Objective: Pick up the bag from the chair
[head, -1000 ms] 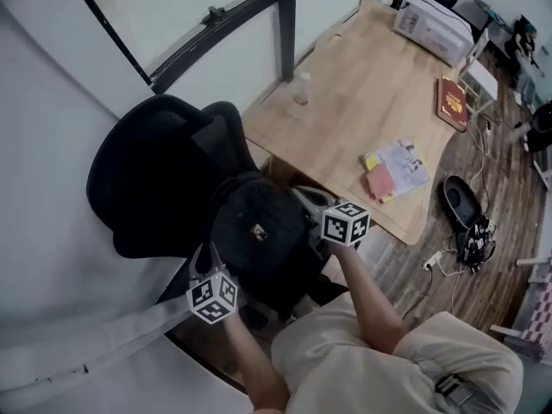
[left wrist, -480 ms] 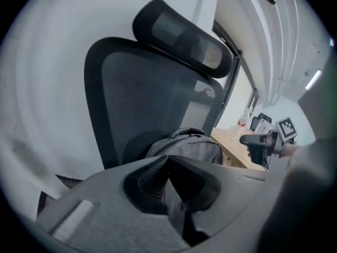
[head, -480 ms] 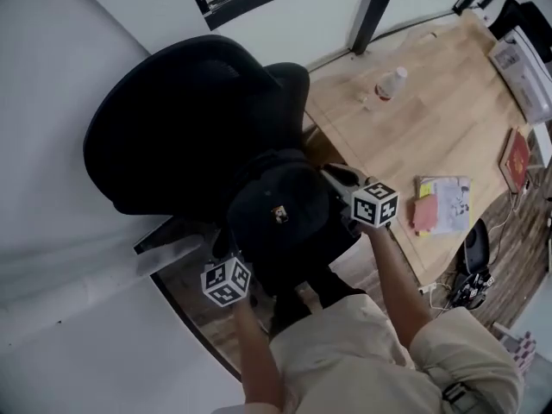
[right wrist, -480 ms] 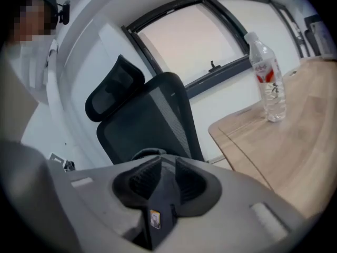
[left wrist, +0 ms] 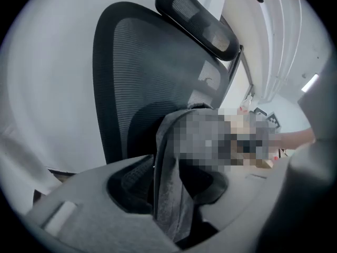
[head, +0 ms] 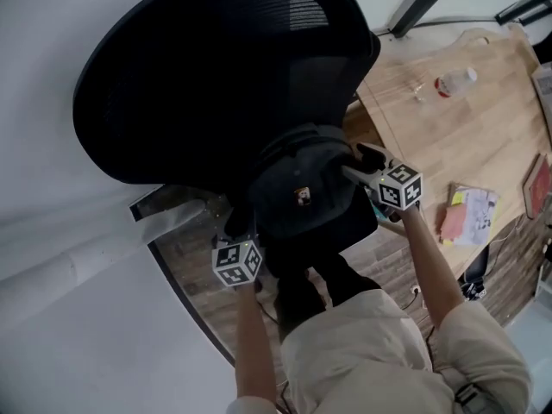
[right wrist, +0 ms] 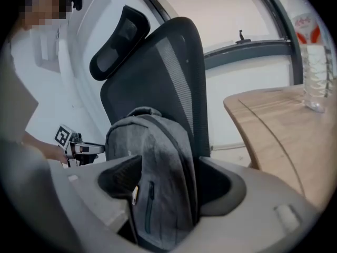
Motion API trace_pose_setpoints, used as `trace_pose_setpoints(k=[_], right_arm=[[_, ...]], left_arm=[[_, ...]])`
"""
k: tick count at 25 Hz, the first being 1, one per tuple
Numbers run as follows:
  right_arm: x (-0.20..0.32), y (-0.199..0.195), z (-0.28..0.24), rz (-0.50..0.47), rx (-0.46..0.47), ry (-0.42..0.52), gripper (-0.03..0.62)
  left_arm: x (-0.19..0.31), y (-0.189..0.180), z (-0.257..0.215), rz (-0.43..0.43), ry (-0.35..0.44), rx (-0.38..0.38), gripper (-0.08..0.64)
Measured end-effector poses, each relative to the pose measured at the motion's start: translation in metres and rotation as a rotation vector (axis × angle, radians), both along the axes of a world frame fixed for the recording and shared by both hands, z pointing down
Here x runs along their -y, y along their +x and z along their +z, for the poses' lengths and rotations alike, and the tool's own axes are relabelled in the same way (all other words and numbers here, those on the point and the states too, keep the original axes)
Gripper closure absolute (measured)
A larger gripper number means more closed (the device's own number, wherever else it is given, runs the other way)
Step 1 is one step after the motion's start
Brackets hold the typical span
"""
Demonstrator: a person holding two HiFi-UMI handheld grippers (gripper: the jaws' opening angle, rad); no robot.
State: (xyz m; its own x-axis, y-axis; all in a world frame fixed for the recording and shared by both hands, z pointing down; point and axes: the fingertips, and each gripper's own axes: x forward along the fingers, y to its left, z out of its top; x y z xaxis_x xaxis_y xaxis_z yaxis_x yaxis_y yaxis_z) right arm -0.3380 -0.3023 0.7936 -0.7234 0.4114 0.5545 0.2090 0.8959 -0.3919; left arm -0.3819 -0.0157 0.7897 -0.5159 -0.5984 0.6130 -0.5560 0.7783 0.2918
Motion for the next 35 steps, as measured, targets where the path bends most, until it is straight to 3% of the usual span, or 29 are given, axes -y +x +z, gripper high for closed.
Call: trace_pose_setpoints(k=[3, 7, 10, 14, 17, 20, 22, 26, 31, 35], right_arm=[[0.0, -0.003, 0.021, -0.008, -0.029, 0.019, 0.262], [-0.008, -0.007, 0.041, -0.025, -0.043, 0.023, 0.262], [-0.017, -0.013, 0.058, -0.057, -0.078, 0.028, 0.262], [-0.024, -0.001, 0.089, -0.089, -0.195, 0.037, 0.262], [-0.027, -0.003, 0.097, -0.098, -0.186, 0.03, 0.262], [-0.031, -0.004, 0.093, -0.098, -0.155, 0.023, 0.285], [-0.034, 0.0, 0.09, -0.088, -0.139, 0.037, 0.313], [-0.037, 0.008, 0.079, -0.058, -0.096, 0.084, 0.351], [-0.044, 0.034, 0.055, -0.005, -0.051, 0.11, 0.378], [-0.043, 0.062, 0.028, 0.059, -0.01, 0.092, 0.391]], left_arm=[[0.001, 0.001, 0.019, 0.059, 0.031, -0.025, 0.343], [0.005, 0.0, 0.043, 0.094, 0.07, -0.05, 0.265], [0.015, -0.007, 0.06, 0.11, 0.098, -0.061, 0.229], [0.031, -0.007, 0.074, 0.115, 0.158, -0.076, 0.213], [0.04, -0.008, 0.08, 0.129, 0.191, -0.082, 0.215], [0.051, -0.005, 0.084, 0.179, 0.135, -0.083, 0.225], [0.054, -0.003, 0.083, 0.186, 0.101, -0.076, 0.289], [0.055, 0.008, 0.073, 0.189, 0.122, -0.069, 0.368], [0.054, 0.032, 0.051, 0.208, 0.127, -0.039, 0.402], [0.061, 0.046, 0.02, 0.279, 0.12, 0.005, 0.41]])
